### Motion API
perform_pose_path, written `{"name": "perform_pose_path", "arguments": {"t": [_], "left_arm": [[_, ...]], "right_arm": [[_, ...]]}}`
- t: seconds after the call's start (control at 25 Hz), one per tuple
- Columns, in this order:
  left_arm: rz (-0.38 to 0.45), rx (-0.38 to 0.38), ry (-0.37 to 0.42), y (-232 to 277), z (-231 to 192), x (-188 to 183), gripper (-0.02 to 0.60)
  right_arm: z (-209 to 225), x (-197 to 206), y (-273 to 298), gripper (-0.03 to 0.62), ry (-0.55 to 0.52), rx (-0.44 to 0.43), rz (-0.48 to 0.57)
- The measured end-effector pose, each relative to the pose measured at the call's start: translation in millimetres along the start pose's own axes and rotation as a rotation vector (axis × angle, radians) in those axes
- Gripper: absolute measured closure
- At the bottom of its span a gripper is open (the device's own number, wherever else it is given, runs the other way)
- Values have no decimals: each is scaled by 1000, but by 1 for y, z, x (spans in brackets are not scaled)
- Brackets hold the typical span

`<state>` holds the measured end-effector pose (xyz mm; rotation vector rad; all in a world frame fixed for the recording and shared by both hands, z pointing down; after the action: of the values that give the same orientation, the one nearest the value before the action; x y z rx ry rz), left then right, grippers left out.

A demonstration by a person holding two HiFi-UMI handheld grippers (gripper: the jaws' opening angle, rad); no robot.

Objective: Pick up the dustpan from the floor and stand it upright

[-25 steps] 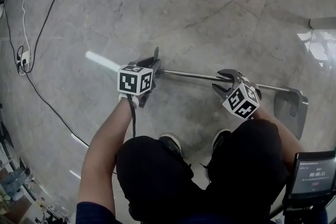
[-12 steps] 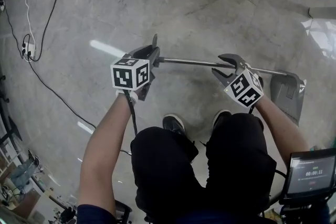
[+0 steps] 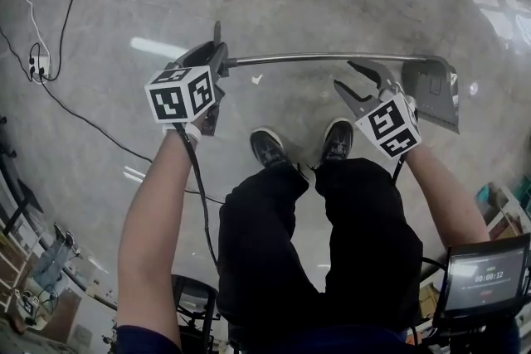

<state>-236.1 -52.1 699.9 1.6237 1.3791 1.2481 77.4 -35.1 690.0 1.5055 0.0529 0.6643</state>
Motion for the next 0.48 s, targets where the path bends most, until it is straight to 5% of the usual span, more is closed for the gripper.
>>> {"name": "perform_pose_path", "arguments": {"t": [0.48], "left_arm": [[-12, 66, -3, -92, 66, 4, 477]], "right_arm": [[-43, 3, -119, 401, 109, -29, -10]]}}
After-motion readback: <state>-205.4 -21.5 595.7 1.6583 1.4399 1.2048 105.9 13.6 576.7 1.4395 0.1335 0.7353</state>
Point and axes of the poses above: the fingertips, and each gripper's own axes: y forward along the fingers, z to its right, x out of its underside, the point moved 8 cm from there along -y, backward along the fingers, and after that the axes turned 14 degrees about -z, right-handed, at the moved point
